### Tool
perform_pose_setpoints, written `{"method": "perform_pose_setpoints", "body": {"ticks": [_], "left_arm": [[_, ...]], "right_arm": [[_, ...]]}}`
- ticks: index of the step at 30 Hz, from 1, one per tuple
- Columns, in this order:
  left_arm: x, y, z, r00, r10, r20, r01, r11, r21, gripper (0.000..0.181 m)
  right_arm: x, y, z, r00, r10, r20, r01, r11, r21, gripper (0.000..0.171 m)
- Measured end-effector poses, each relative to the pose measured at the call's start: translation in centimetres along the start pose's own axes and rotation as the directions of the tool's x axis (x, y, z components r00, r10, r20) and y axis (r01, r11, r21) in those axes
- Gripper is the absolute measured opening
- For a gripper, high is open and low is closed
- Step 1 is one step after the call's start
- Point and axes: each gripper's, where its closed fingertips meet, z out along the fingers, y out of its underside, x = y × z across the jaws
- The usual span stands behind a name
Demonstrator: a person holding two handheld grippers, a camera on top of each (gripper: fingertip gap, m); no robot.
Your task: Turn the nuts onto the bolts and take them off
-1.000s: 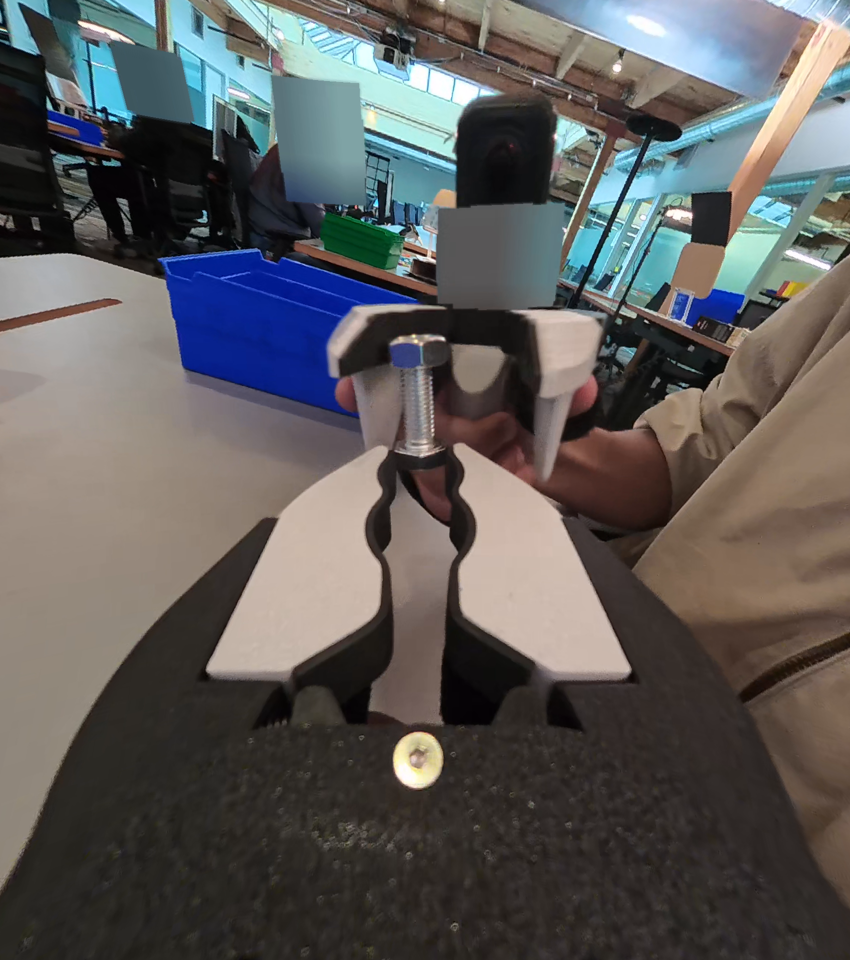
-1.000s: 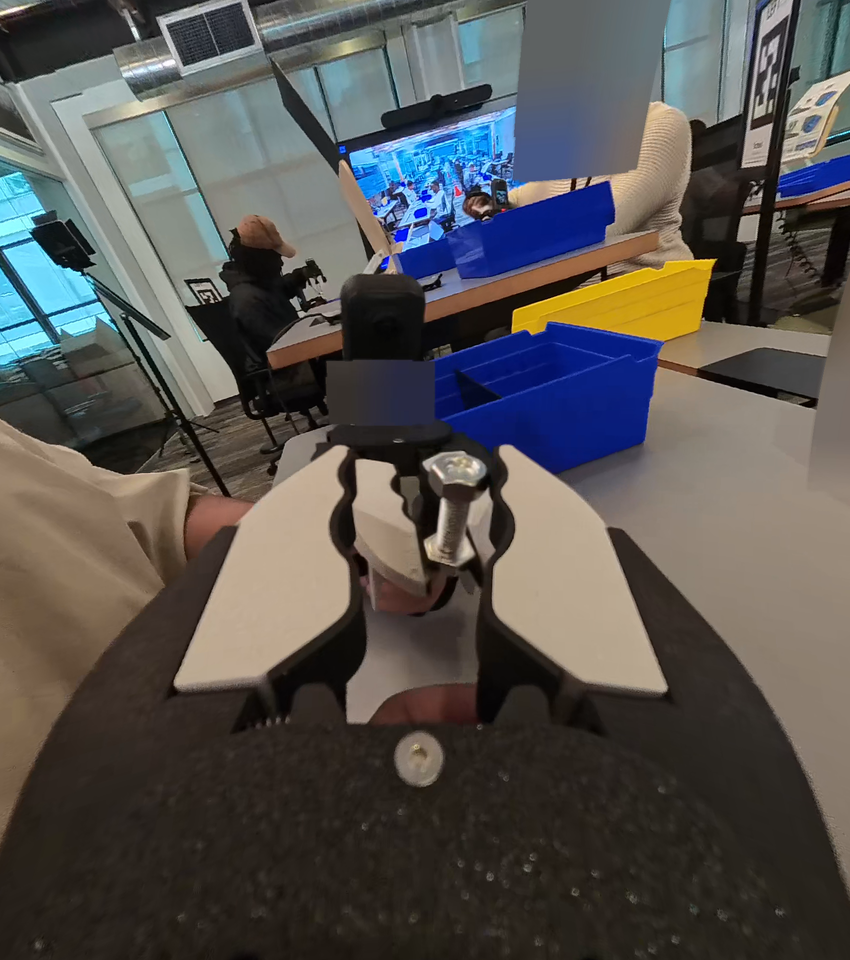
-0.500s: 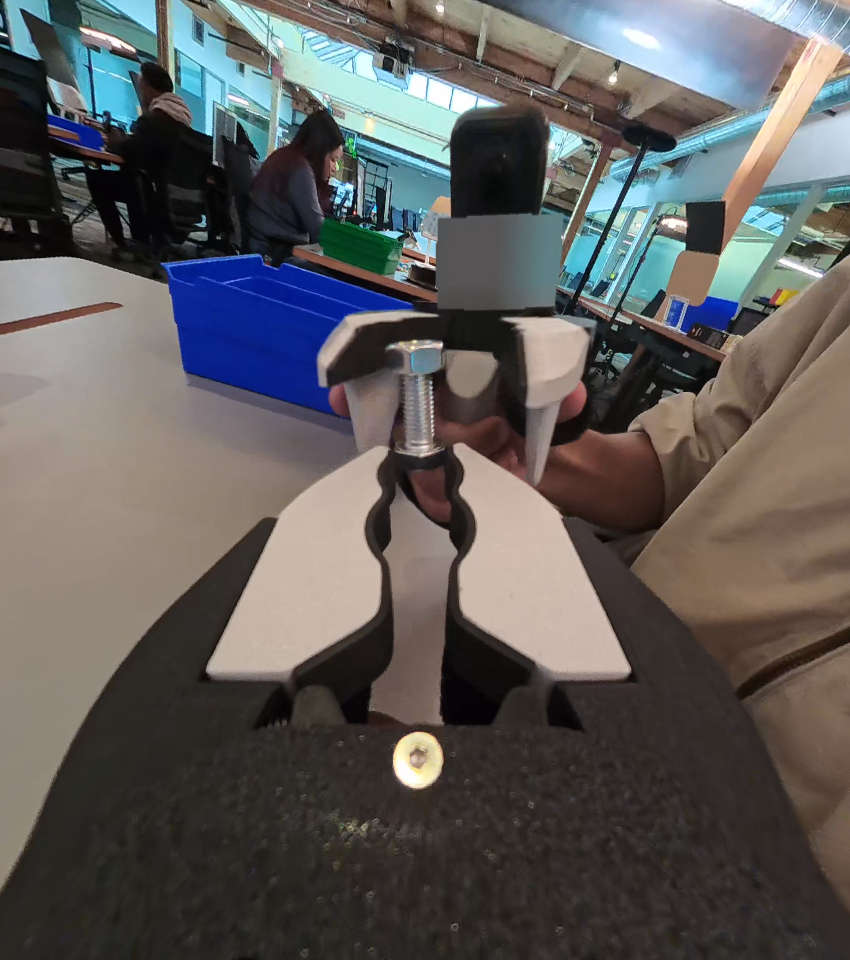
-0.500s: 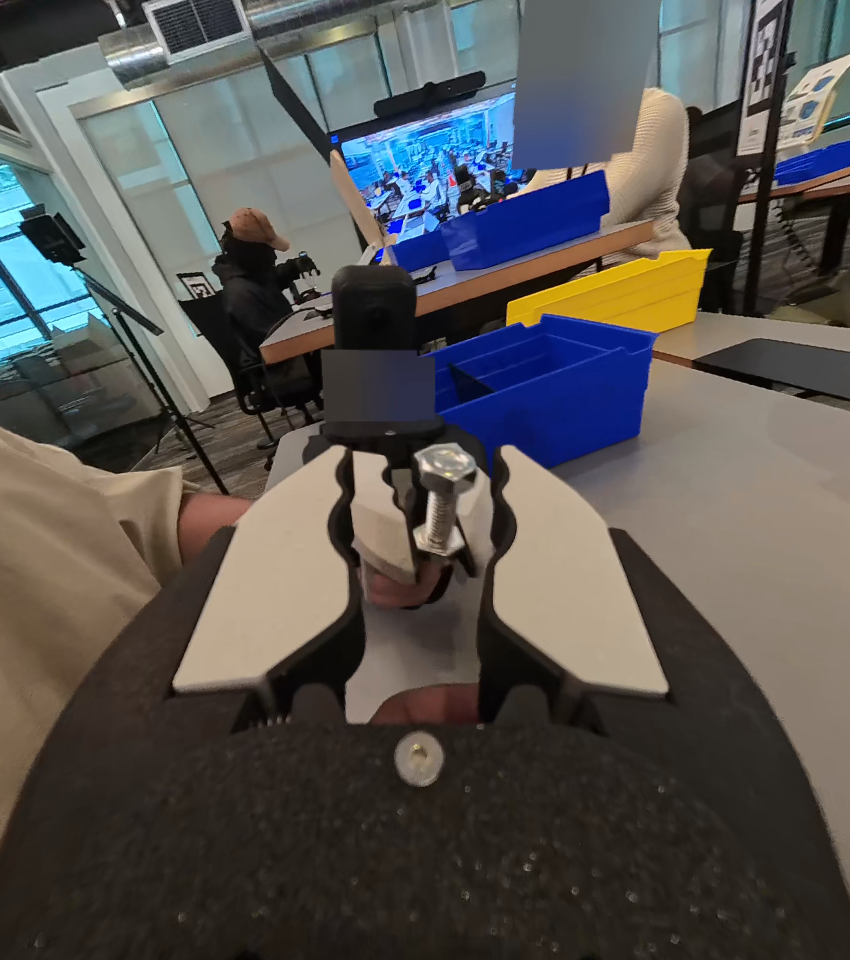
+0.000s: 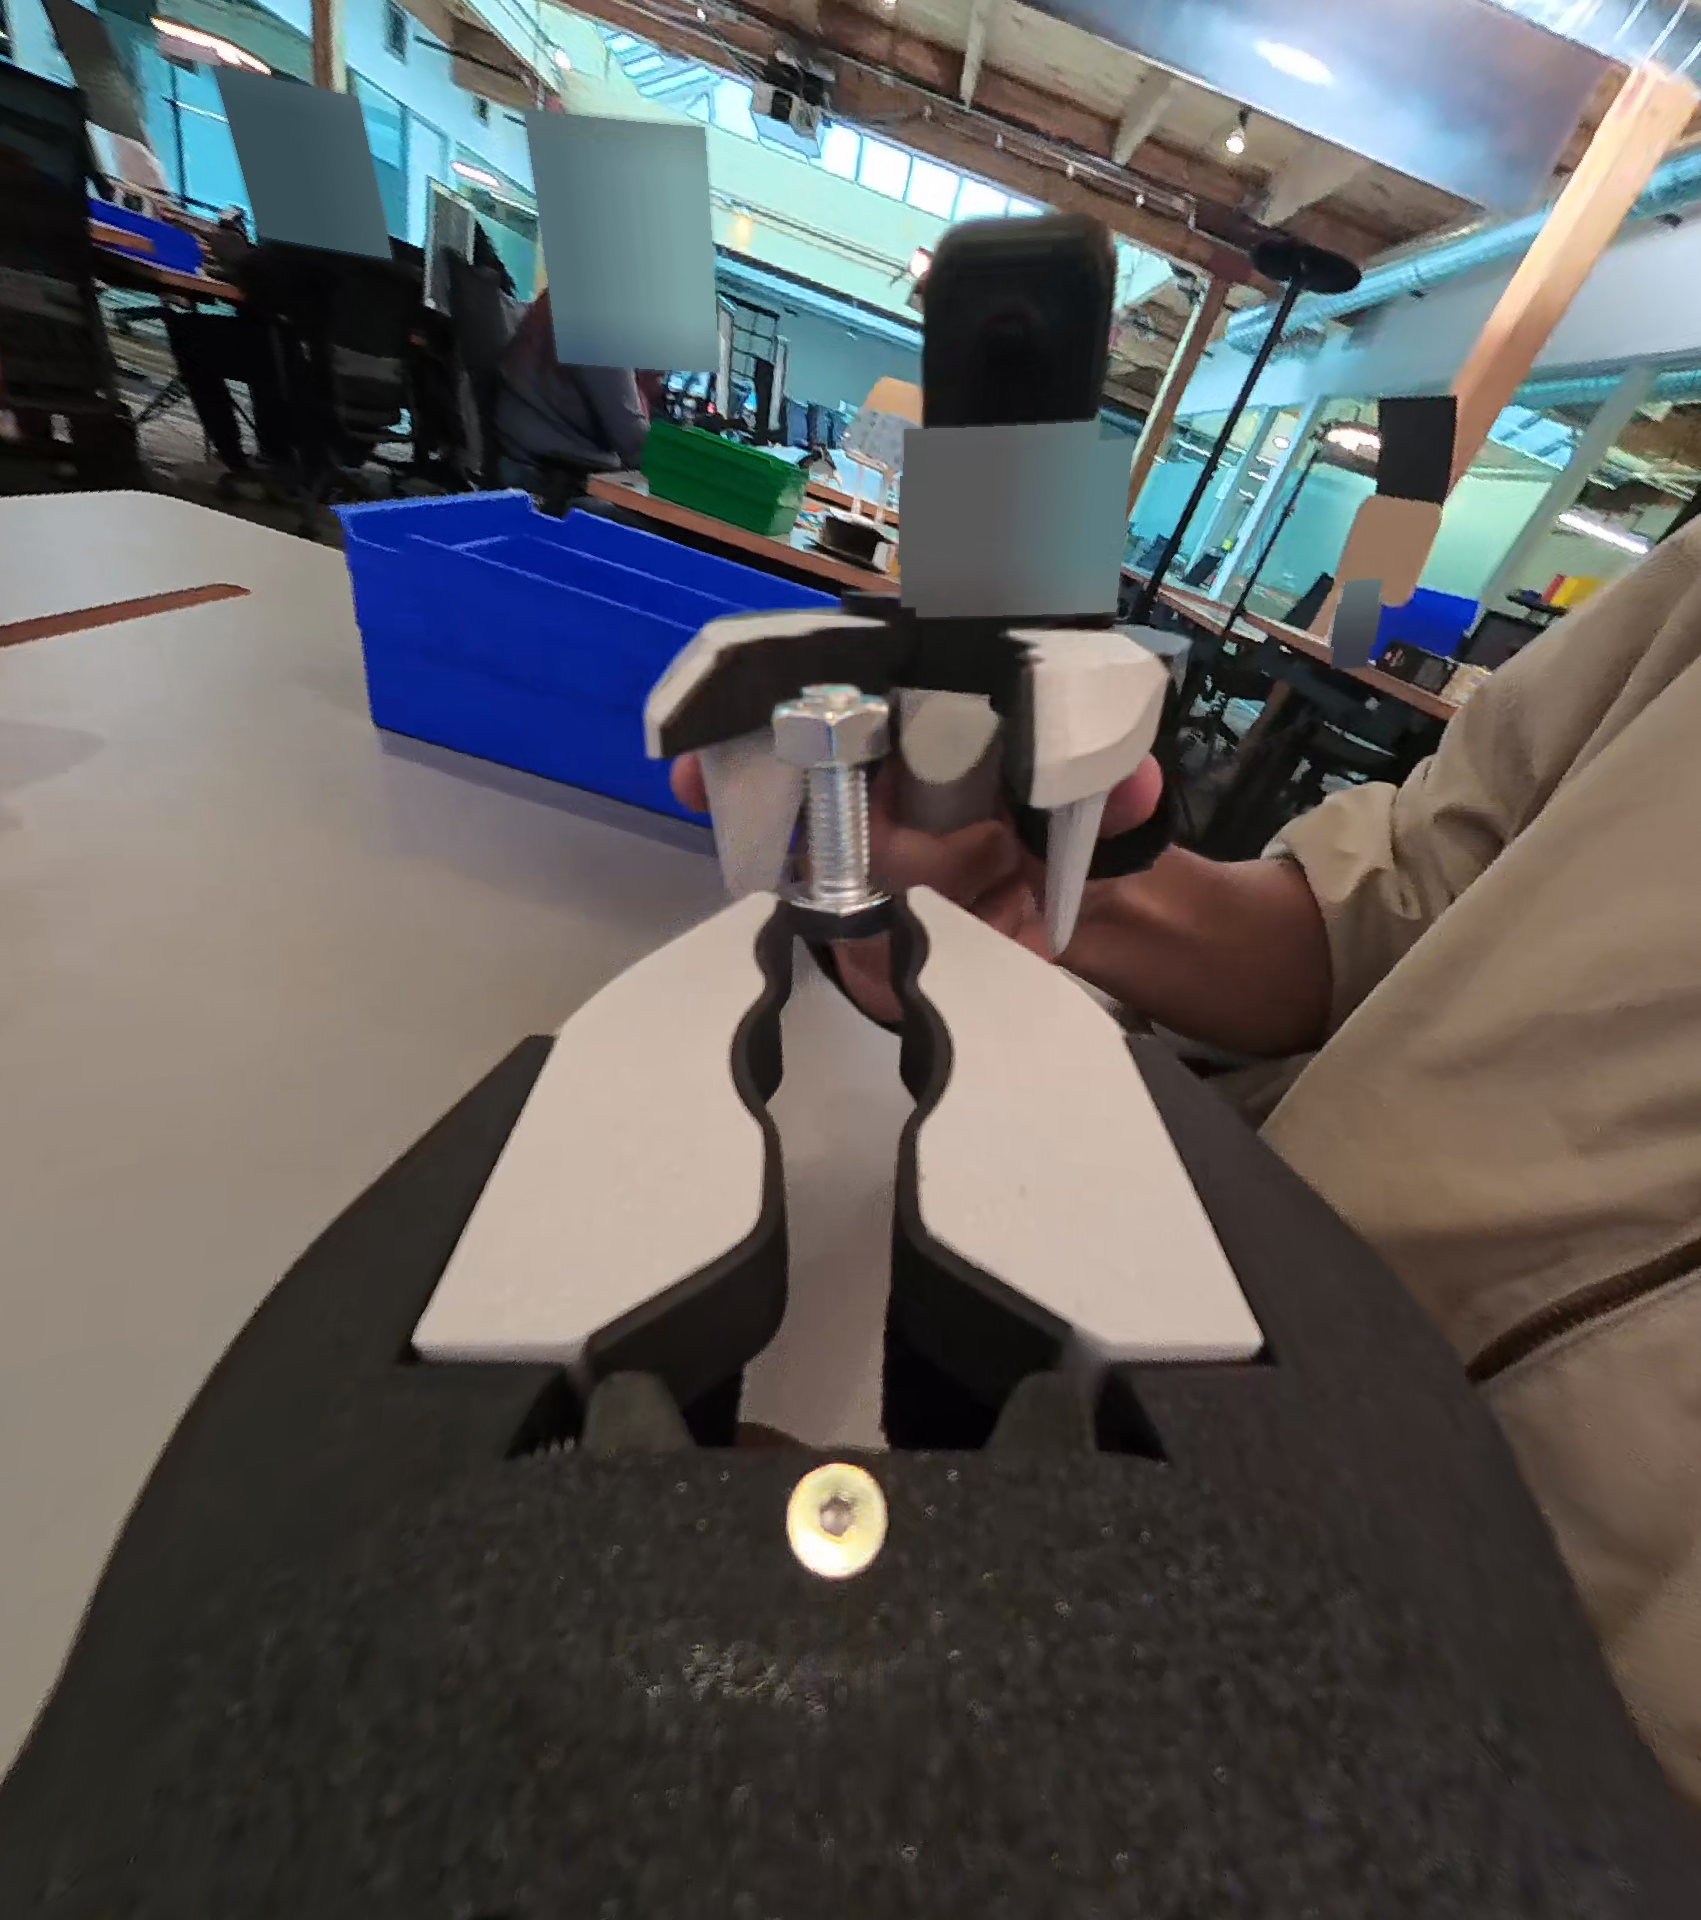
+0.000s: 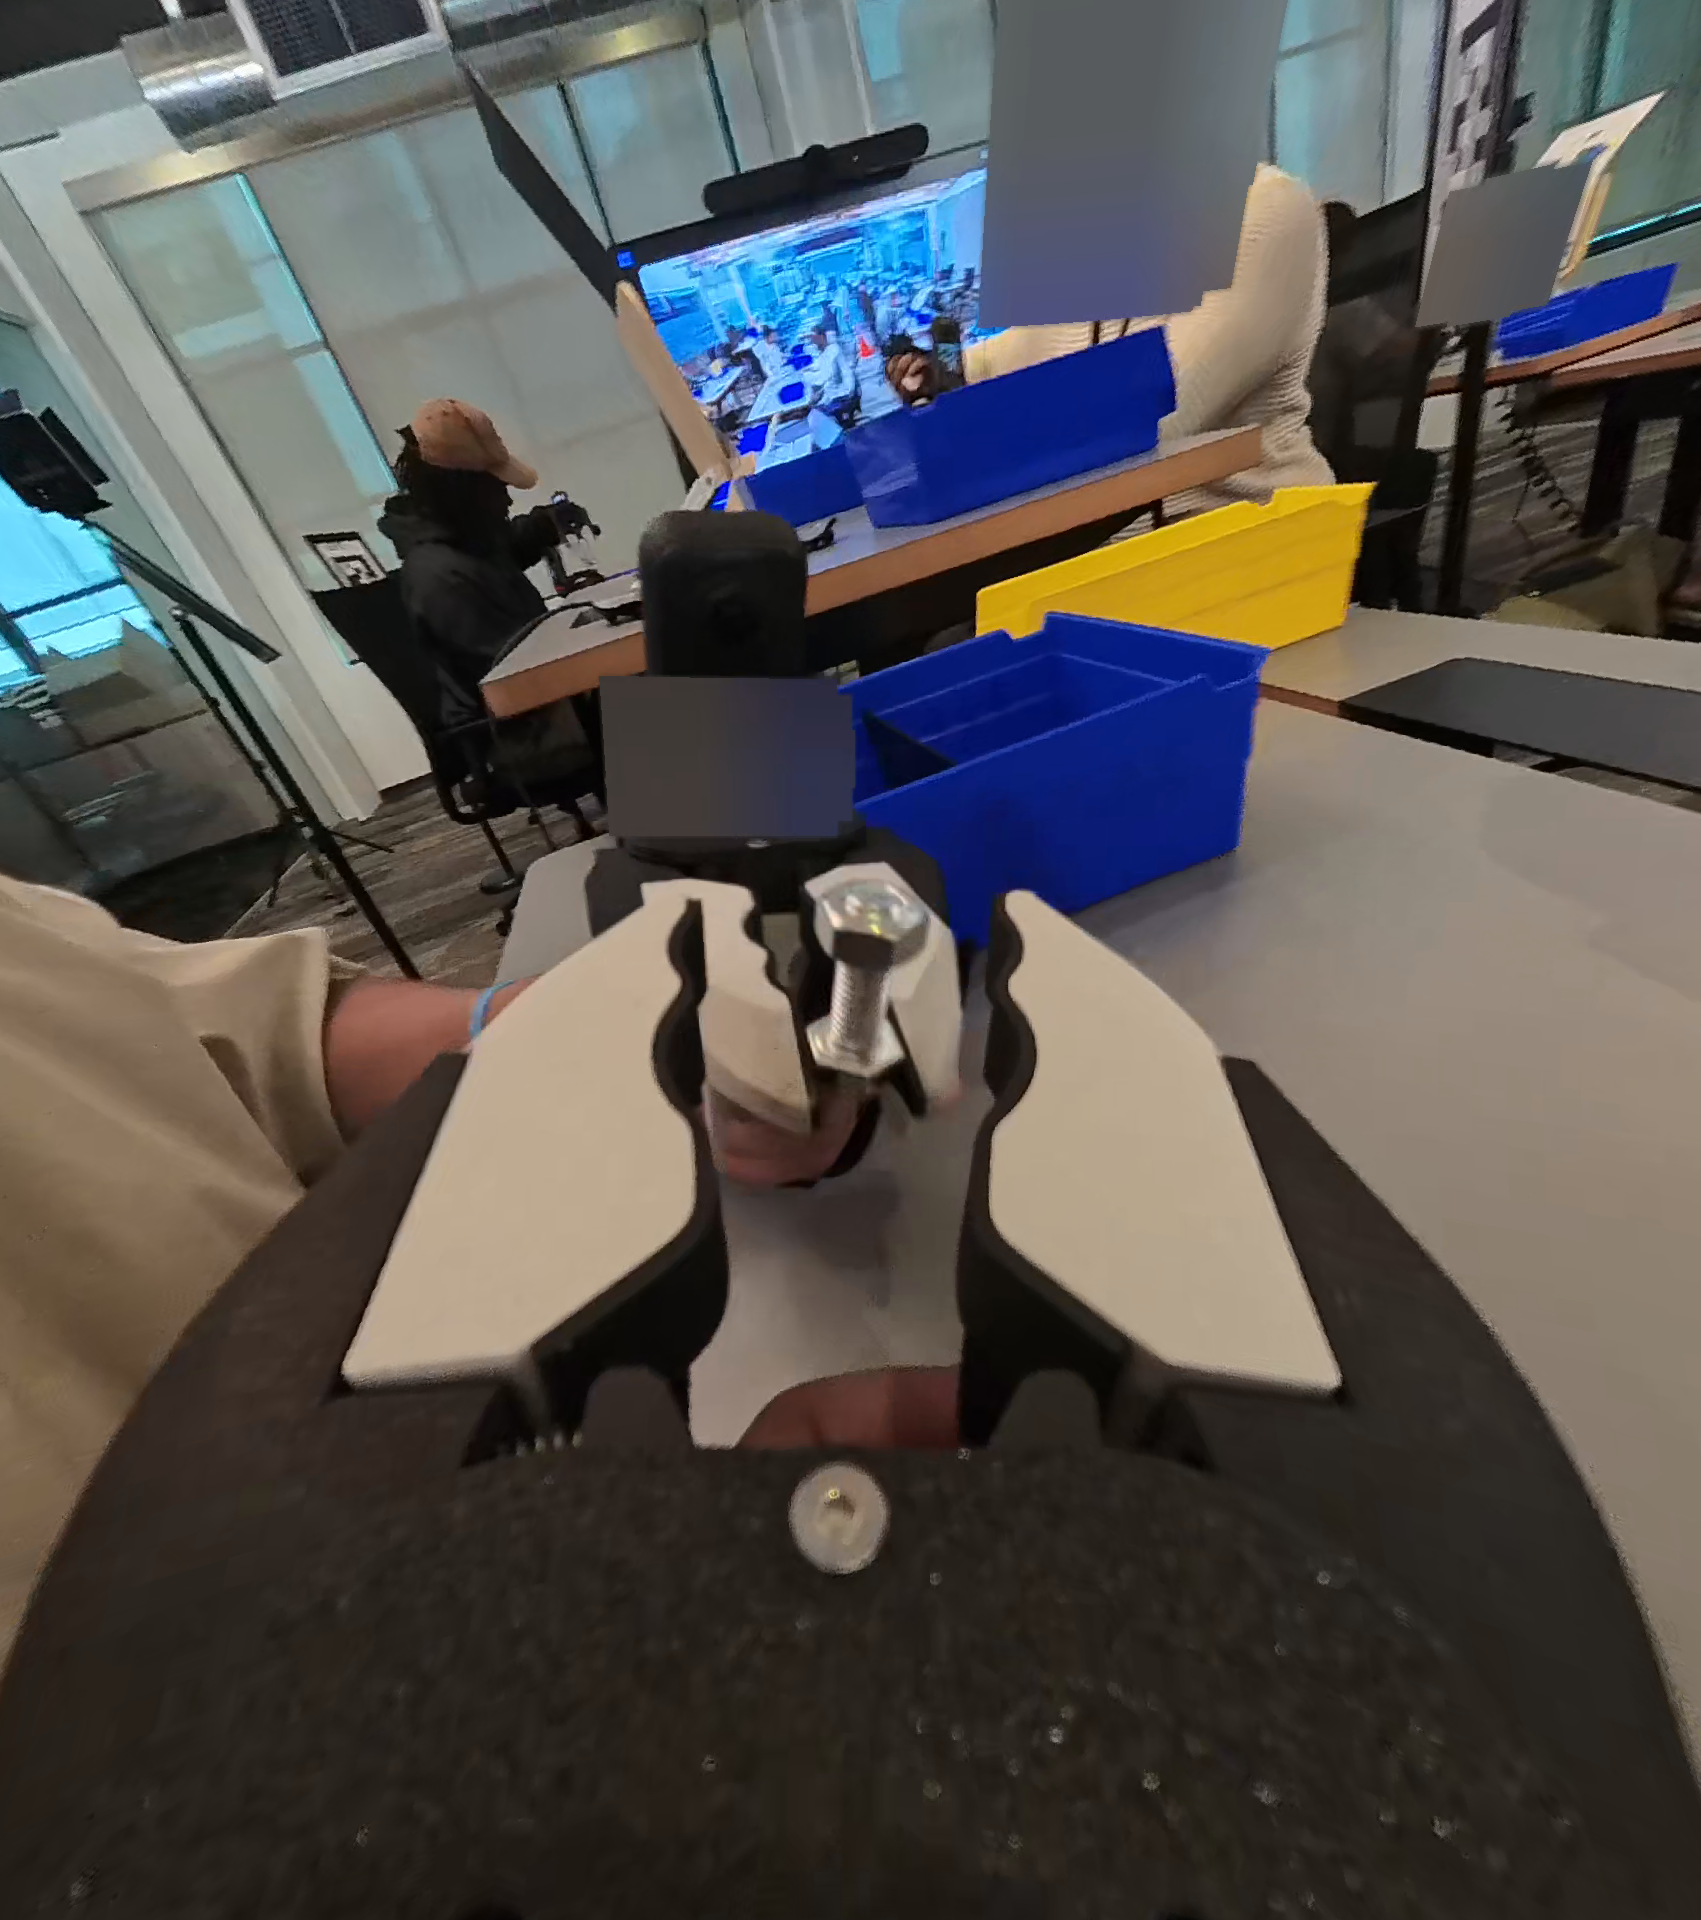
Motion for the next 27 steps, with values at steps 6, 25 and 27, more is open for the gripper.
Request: {"method": "perform_pose_setpoints", "body": {"ticks": [6, 25, 27], "left_arm": [[-2.1, -0.8, -1.1, 0.995, -0.064, 0.077, 0.060, 0.997, 0.047, 0.018], [-0.2, -0.2, -0.3, 1.000, -0.014, 0.002, 0.014, 1.000, 0.006, 0.018], [0.1, 0.0, -0.1, 1.000, -0.014, -0.010, 0.014, 1.000, -0.003, 0.018]], "right_arm": [[-1.2, -0.7, -1.0, 0.999, -0.021, 0.024, 0.020, 0.998, 0.063, 0.041], [0.4, 0.0, -0.8, 1.000, -0.002, -0.026, 0.002, 1.000, 0.011, 0.047], [0.1, 0.0, -0.2, 1.000, -0.002, -0.006, 0.002, 1.000, 0.006, 0.047]]}}
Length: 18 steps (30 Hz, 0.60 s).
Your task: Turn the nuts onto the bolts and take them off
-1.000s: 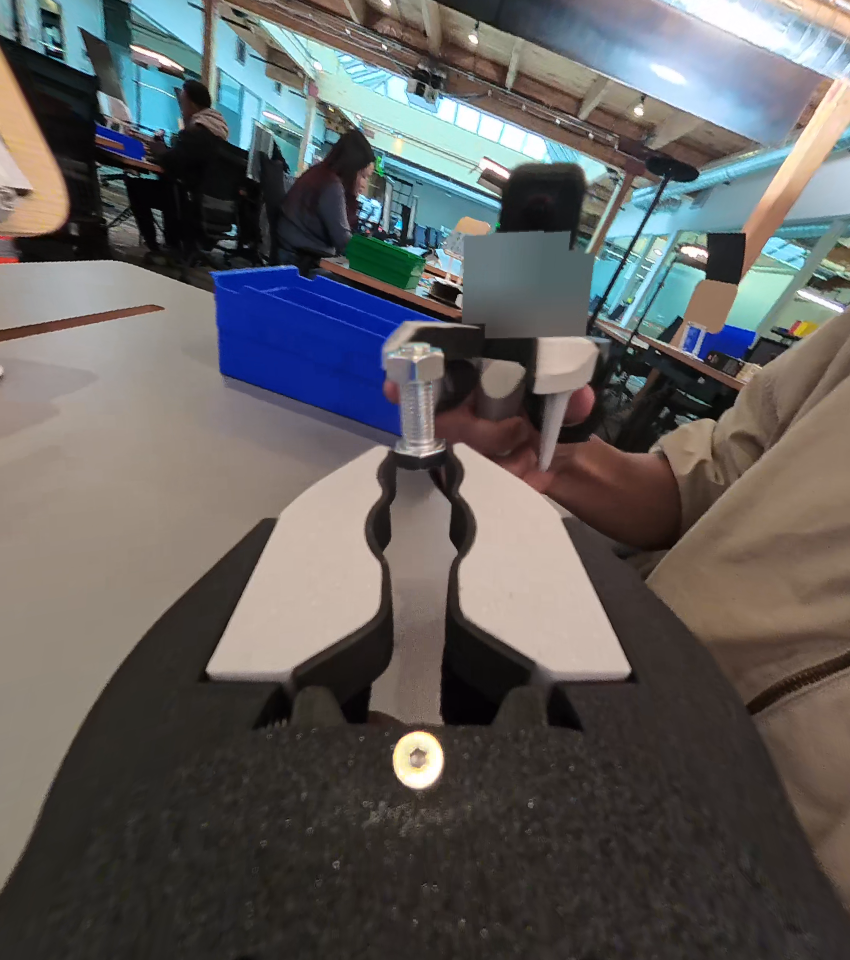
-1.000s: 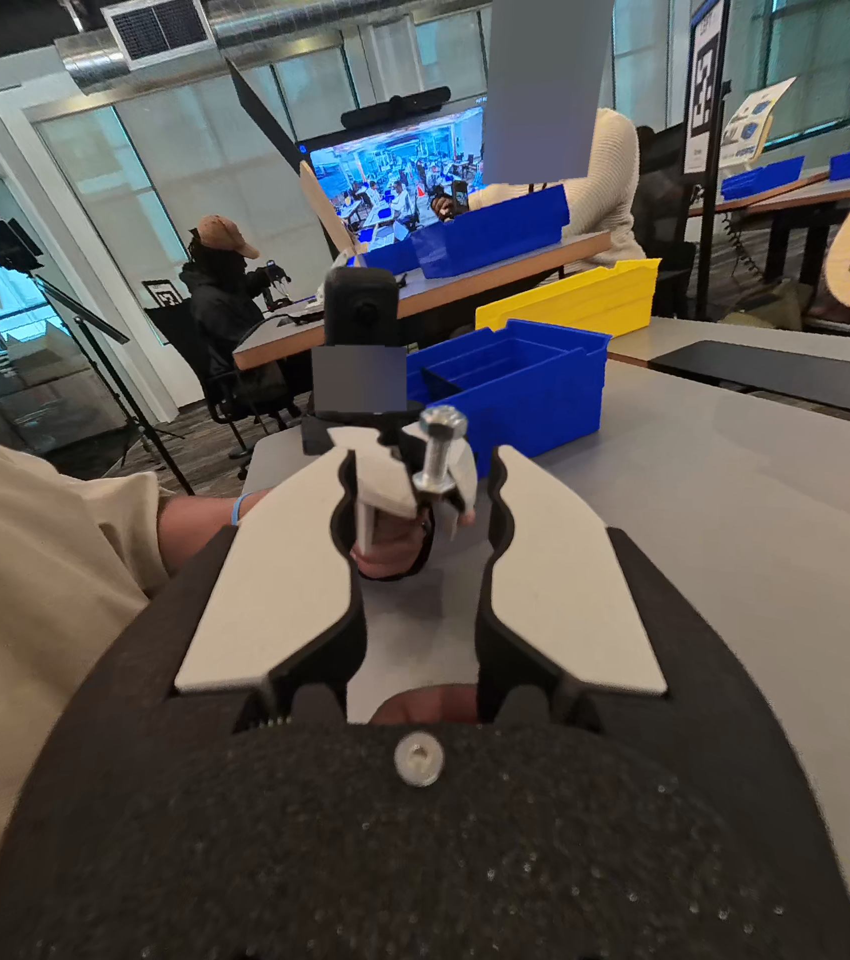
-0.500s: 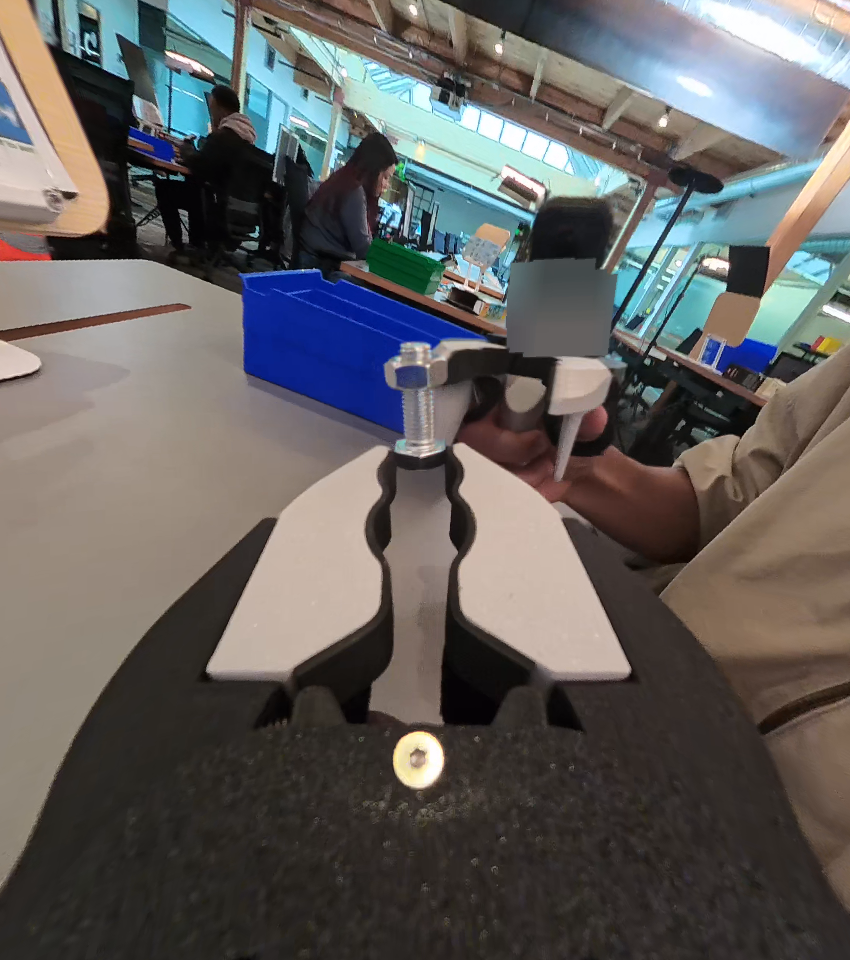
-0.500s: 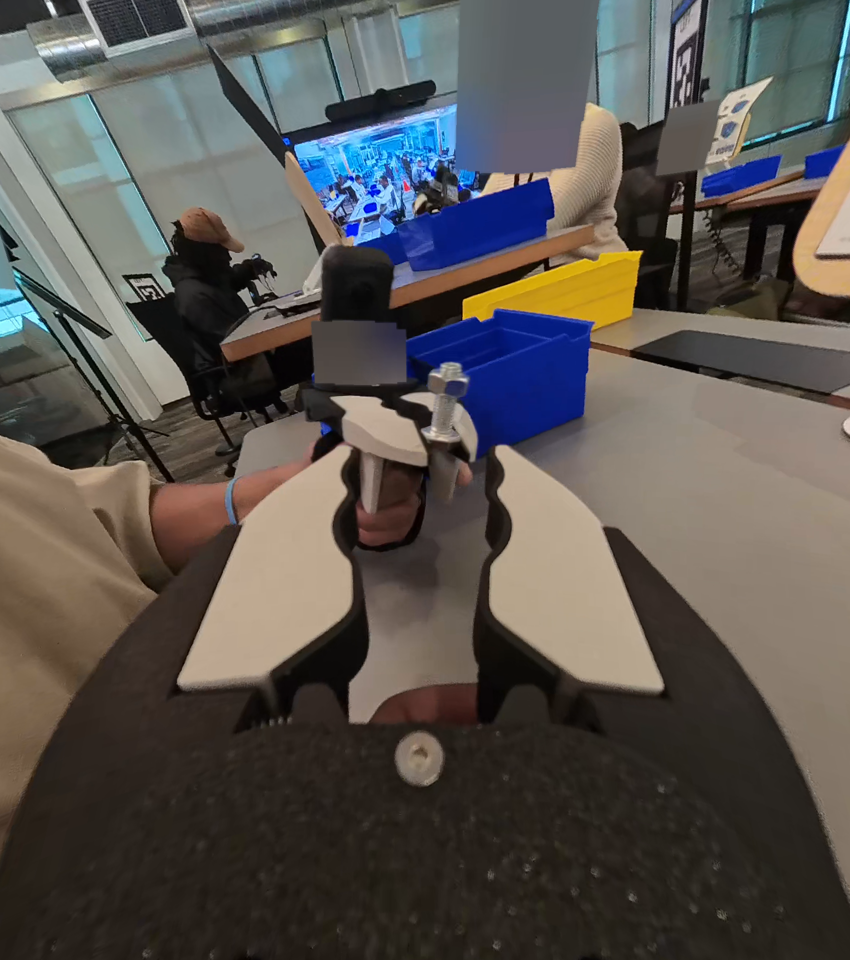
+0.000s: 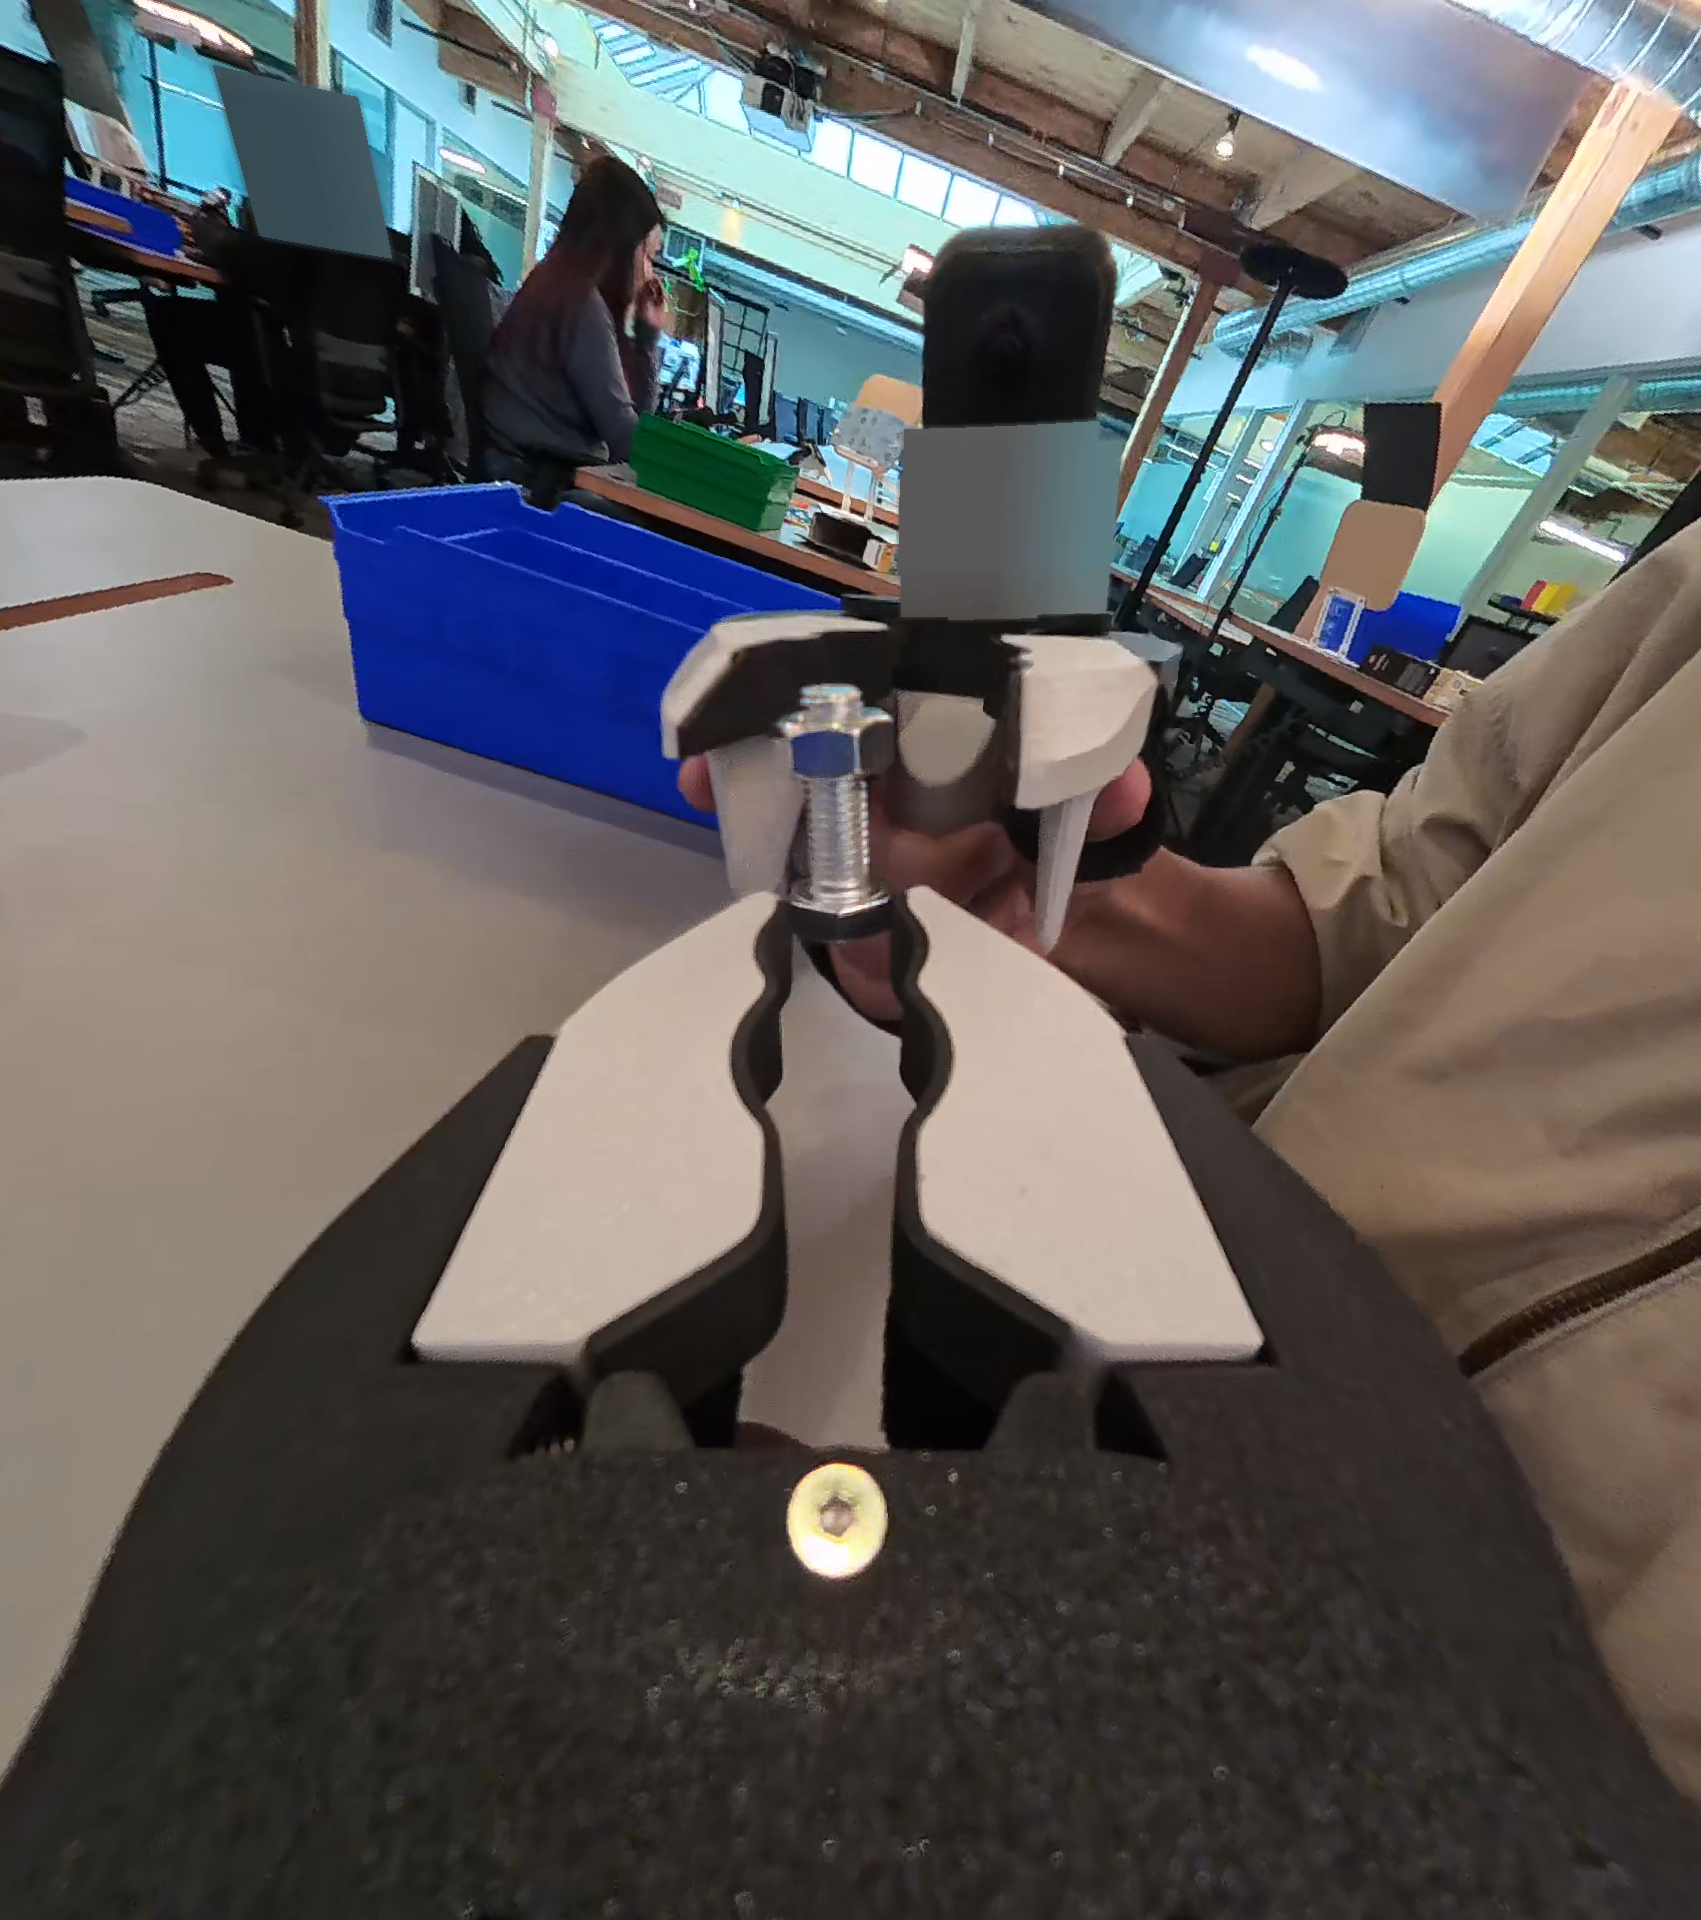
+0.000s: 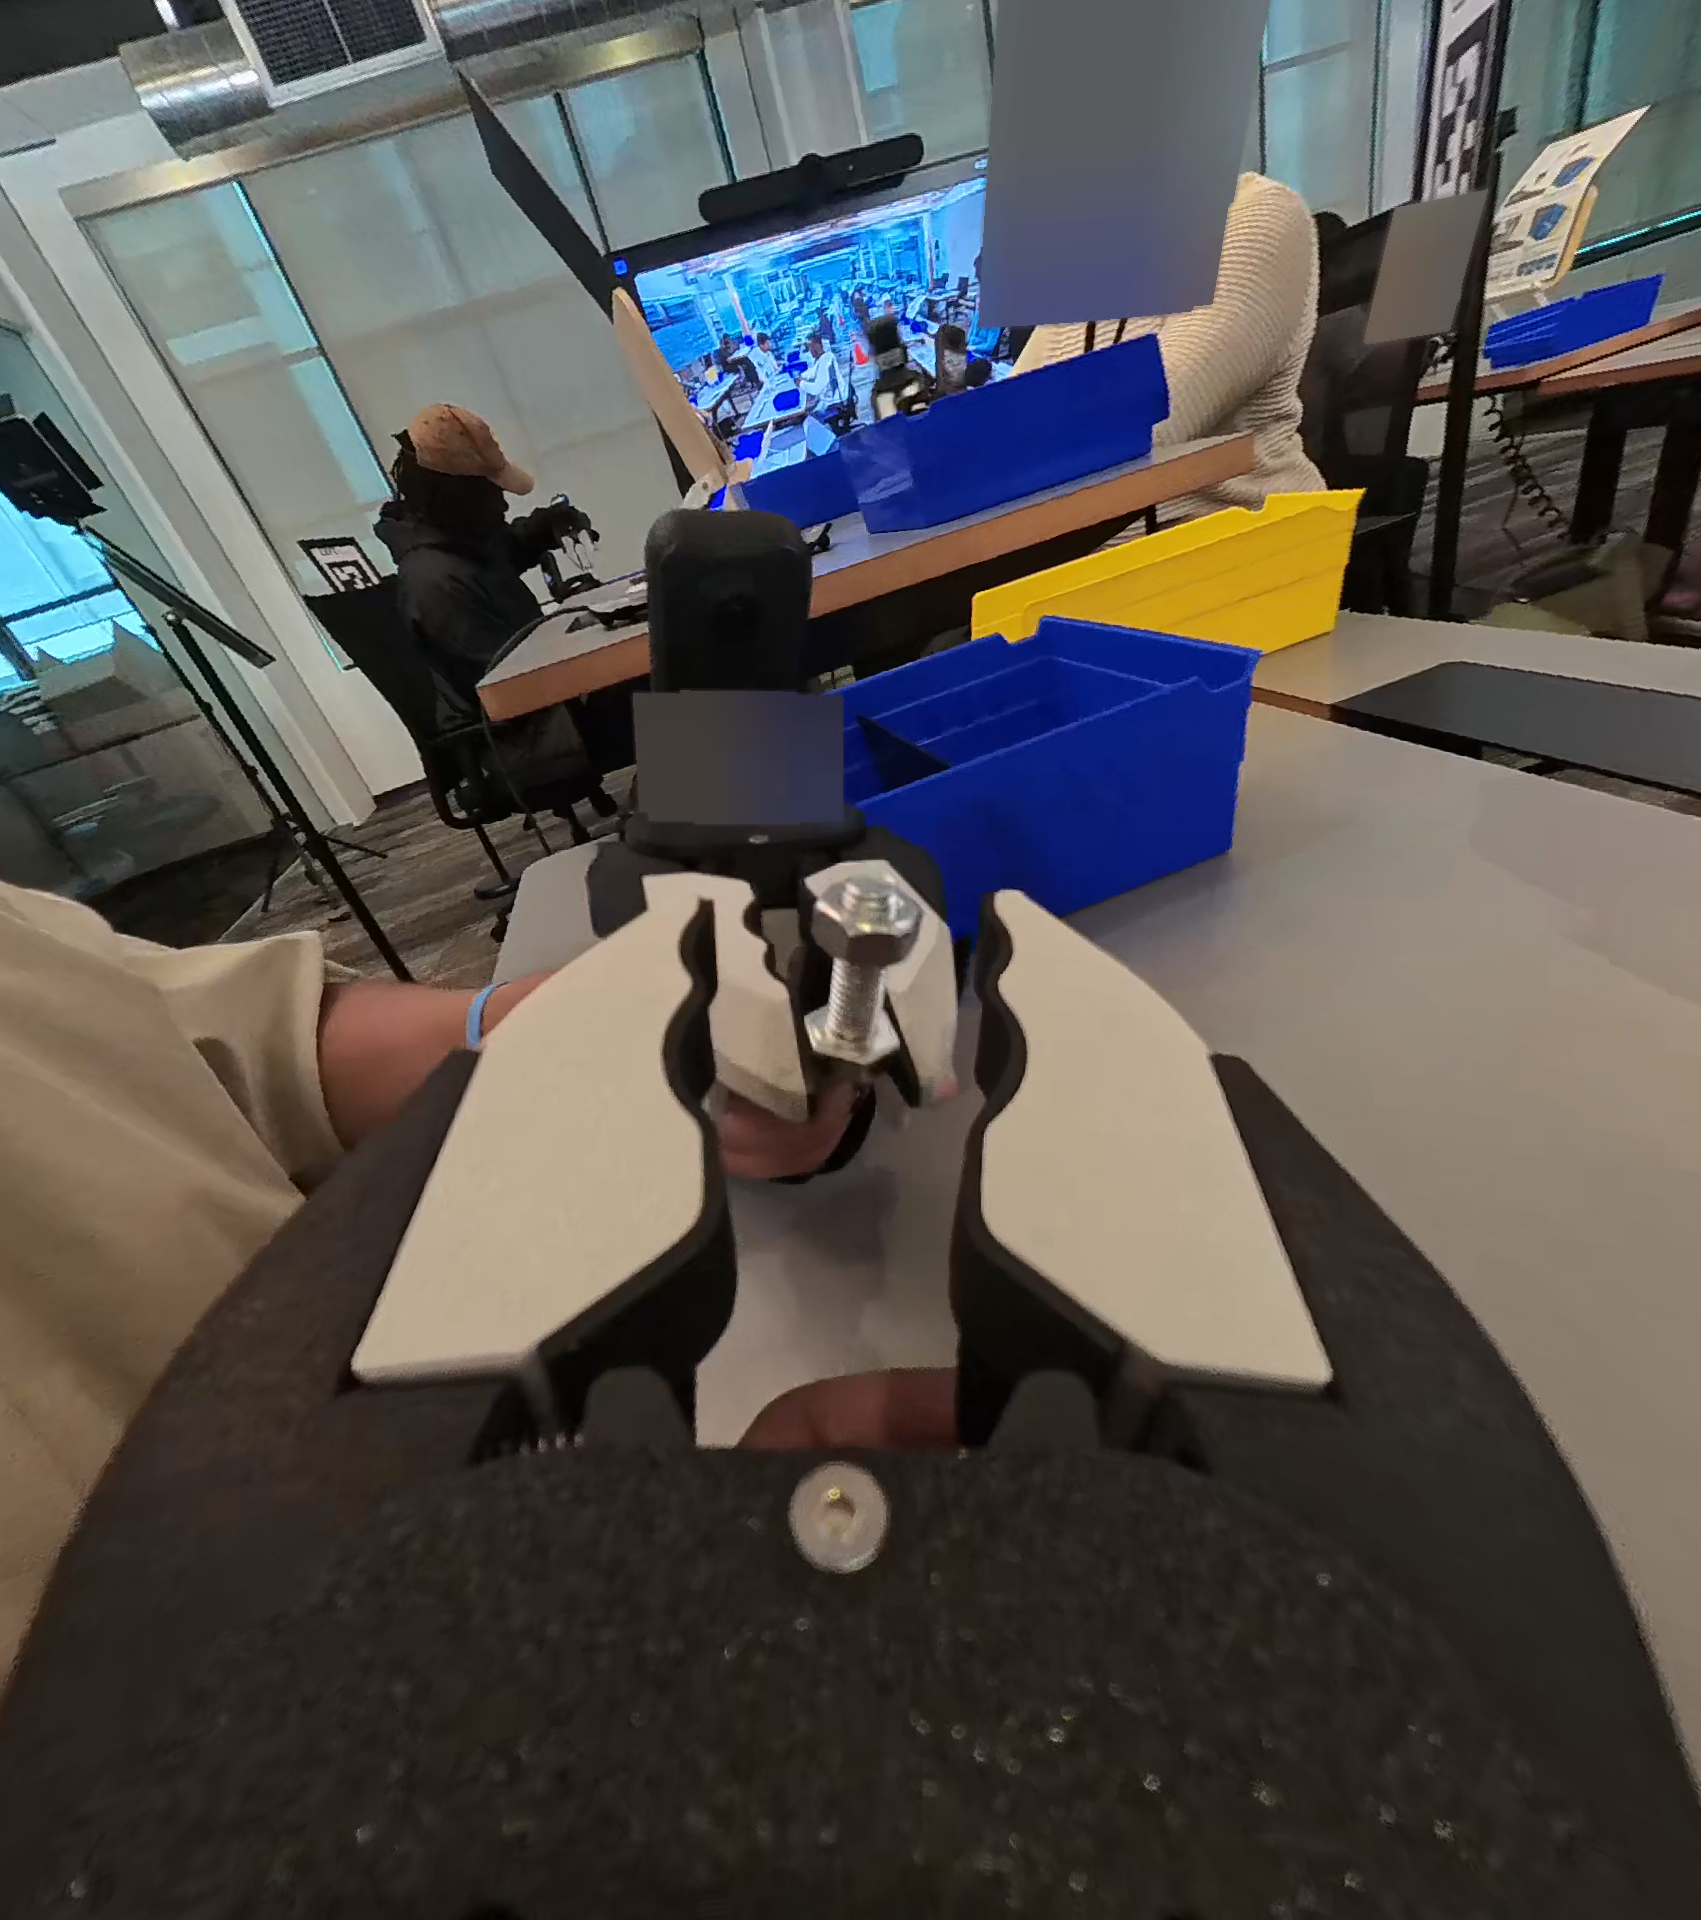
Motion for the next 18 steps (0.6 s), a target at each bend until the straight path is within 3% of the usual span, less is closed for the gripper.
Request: {"method": "perform_pose_setpoints", "body": {"ticks": [3, 9, 18], "left_arm": [[-0.5, 0.2, 0.0, 1.000, 0.003, 0.027, -0.002, 1.000, -0.017, 0.018], [-1.3, -0.8, -1.0, 0.998, -0.023, 0.058, 0.021, 0.999, 0.030, 0.018], [-1.5, 1.9, 0.1, 0.984, 0.133, 0.120, -0.112, 0.980, -0.164, 0.018]], "right_arm": [[-0.7, 0.0, 0.3, 0.999, 0.012, 0.031, -0.012, 1.000, -0.005, 0.052], [0.9, 0.6, -1.4, 0.998, -0.004, -0.060, 0.003, 1.000, -0.012, 0.047], [1.4, 2.4, -2.2, 0.992, -0.096, -0.081, 0.077, 0.974, -0.215, 0.043]]}}
